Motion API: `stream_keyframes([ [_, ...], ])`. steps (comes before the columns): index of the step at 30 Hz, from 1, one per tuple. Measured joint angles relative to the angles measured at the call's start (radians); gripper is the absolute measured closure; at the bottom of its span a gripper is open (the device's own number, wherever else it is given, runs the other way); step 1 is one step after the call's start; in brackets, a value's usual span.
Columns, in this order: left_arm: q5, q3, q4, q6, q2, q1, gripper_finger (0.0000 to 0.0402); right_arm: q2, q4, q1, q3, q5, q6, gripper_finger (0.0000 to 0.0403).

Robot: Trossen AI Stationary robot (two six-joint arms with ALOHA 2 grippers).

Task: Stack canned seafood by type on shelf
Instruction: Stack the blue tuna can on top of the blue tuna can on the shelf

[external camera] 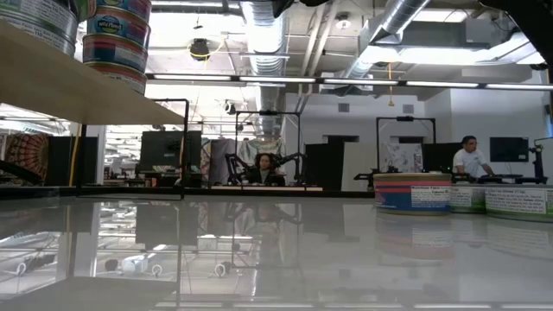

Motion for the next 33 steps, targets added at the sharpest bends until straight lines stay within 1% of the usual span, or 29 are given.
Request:
stream_keyframes([
  [2, 0.002, 0.000, 0.000, 0.000, 0.000, 0.000, 0.0261, 0.016, 0.043, 0.000, 0.000, 0.003, -0.004, 0.0092],
  [4, 0.010, 0.000, 0.005, 0.000, 0.000, 0.000, 0.0261, 0.032, 0.089, -0.001, 0.000, 0.042, 0.019, 0.0092],
  [9, 0.025, 0.001, 0.009, -0.038, 0.001, 0.000, 0.0261, 0.066, 0.120, -0.011, 0.000, 0.110, 0.010, 0.0092],
  [13, 0.034, 0.001, 0.008, -0.048, 0.002, 0.000, 0.0256, 0.064, 0.147, -0.009, 0.000, 0.114, -0.004, 0.0092],
  [22, 0.044, 0.001, 0.008, -0.053, 0.003, 0.000, 0.0220, 0.064, 0.168, -0.024, 0.000, 0.146, -0.001, 0.0092],
  [28, 0.047, 0.000, 0.013, -0.055, 0.003, 0.000, 0.0216, 0.064, 0.152, -0.029, 0.000, 0.145, 0.018, 0.0092],
  [33, 0.070, 0.000, 0.046, -0.053, 0.003, 0.000, 0.0215, 0.065, 0.136, -0.029, 0.000, 0.145, 0.019, 0.0092],
])
